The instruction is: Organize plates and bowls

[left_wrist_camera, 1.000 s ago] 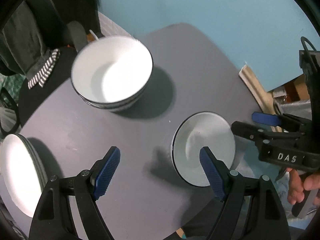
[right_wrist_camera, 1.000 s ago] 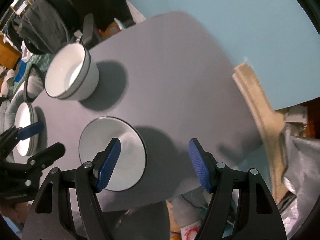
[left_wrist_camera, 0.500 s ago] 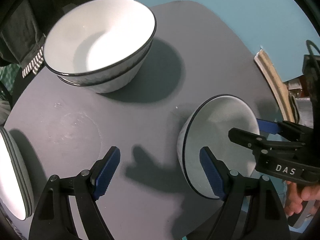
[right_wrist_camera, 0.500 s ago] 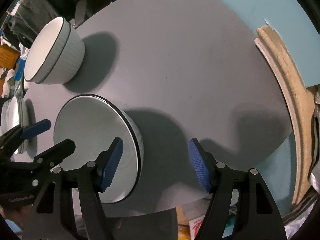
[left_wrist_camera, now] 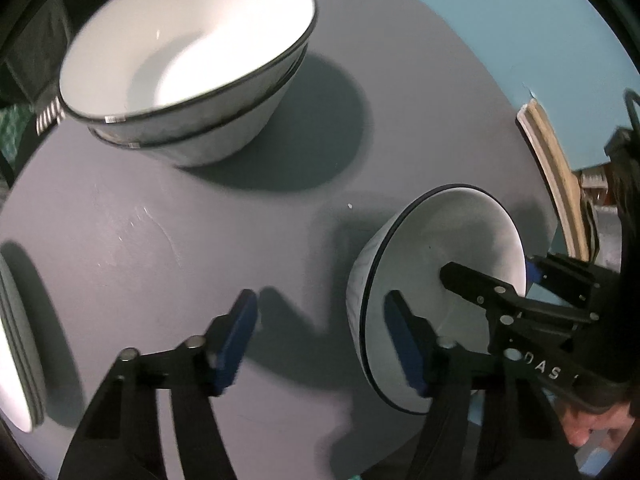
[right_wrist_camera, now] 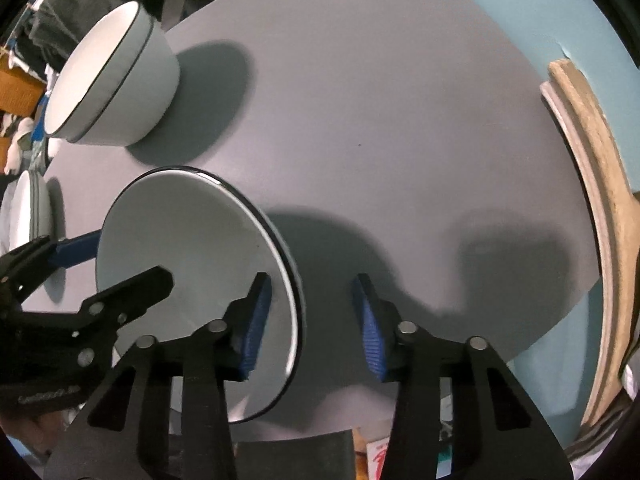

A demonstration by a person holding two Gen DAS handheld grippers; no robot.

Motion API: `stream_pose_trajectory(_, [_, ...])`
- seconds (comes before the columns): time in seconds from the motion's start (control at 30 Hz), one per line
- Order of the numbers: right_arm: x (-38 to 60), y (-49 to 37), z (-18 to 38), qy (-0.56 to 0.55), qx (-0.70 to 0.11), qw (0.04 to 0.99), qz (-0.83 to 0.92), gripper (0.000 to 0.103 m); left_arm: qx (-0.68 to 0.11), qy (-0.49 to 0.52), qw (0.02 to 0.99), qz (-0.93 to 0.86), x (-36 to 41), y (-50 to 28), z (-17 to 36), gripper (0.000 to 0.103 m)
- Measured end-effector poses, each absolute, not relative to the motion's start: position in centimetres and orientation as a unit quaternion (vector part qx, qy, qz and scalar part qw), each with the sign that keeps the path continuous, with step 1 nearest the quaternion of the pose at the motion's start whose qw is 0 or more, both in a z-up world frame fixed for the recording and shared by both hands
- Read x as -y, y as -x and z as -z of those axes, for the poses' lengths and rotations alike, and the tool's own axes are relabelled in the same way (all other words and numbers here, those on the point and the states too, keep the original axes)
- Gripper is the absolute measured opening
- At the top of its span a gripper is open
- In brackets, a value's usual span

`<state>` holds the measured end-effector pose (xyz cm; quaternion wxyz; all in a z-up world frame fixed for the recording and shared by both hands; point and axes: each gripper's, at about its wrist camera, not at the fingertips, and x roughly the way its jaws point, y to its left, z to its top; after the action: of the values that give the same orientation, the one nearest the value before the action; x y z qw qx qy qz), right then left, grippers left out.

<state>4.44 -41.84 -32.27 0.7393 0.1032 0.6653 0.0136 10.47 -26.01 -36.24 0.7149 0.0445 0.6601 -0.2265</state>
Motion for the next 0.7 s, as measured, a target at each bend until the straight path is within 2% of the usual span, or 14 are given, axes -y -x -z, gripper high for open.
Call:
stream_pose_trajectory(0.07, [41.8, -4.5, 32.1, -0.101, -0.665, 0.740, -0.014, 0.034, -0.669, -0.035, 0.710, 0.218, 25.8, -10.7, 36.5, 0.048])
stream_pose_trajectory(0.23, [42.0, -4.4, 31.7, -0.107, -0.665, 0.739, -0.020, 0.019, -0.678, -0.022, 0.699, 0.227, 25.4, -10.9, 36.8, 0.040])
stream_pose_trajectory(0.33, [41.9, -4.3, 31.4, -0.105, -0.666, 0.738, -0.017, 0.018, -0.677, -0.027, 0.697, 0.235, 25.5, -10.9, 36.6, 0.033])
stream_pose_trajectory(0.5, [41.5, -5.6, 31.0, -0.108, -0.665, 0.739, -0.020, 0.009, -0.681, -0.024, 0.687, 0.251, 26.1, -10.8, 36.2, 0.012])
stream_pose_trajectory(0.7, [41.3, -5.9, 30.4, -0.097, -0.672, 0.734, -0.008, 0.009, -0.682, -0.043, 0.690, 0.240, 26.2, -10.3, 35.8, 0.012])
